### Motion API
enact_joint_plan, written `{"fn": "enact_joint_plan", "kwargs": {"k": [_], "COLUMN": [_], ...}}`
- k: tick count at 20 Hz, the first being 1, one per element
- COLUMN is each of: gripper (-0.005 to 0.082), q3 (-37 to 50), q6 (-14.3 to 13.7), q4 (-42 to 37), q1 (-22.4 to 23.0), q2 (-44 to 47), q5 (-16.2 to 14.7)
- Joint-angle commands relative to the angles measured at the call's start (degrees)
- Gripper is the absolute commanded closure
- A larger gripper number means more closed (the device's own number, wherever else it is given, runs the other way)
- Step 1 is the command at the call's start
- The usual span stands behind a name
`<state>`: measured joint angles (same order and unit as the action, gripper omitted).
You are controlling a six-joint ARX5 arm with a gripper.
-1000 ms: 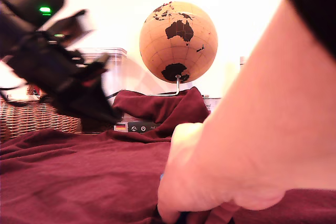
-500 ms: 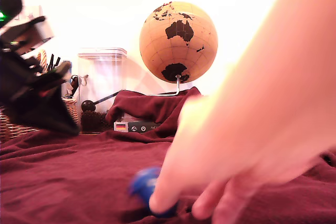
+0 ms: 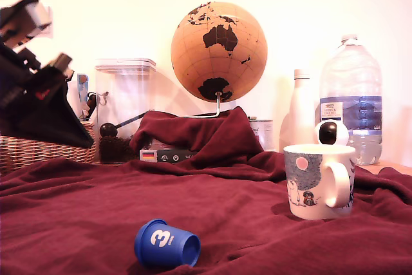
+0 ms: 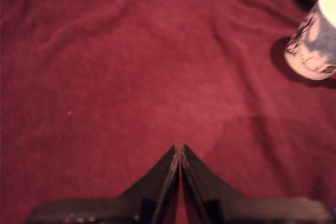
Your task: Pick up the coffee capsules on the table and drop them inside the coffee cup
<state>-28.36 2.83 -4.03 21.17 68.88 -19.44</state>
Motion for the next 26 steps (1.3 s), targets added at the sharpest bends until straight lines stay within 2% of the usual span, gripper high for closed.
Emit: {"fn": "enact_joint_plan", "kwargs": {"k": [1, 8, 12, 14, 16, 20, 22, 24, 26], "gripper": [0.0793, 0.0793, 0.0793, 0.0793, 0.0793, 0.0793, 0.0793, 0.0793, 0.0793], "q3": [1.3, 1.3, 3.8, 6.2, 8.4, 10.3, 10.8, 11.8, 12.7], "q6": [0.2, -1.4, -1.8, -1.8, -1.8, -1.3, -1.2, 0.3, 0.6], "q4": [-0.1, 1.0, 1.9, 1.8, 1.7, 2.8, 3.3, 3.1, 3.3], "q1": [-0.3, -0.2, 0.9, 1.4, 2.3, 5.8, 8.3, 10.8, 12.9], "q2": [-1.6, -6.6, -10.6, -13.5, -16.7, -21.1, -21.6, -21.8, -22.1], "q5": [-1.0, -5.6, -5.9, -7.4, -7.6, -9.1, -9.0, -8.6, -8.5]}}
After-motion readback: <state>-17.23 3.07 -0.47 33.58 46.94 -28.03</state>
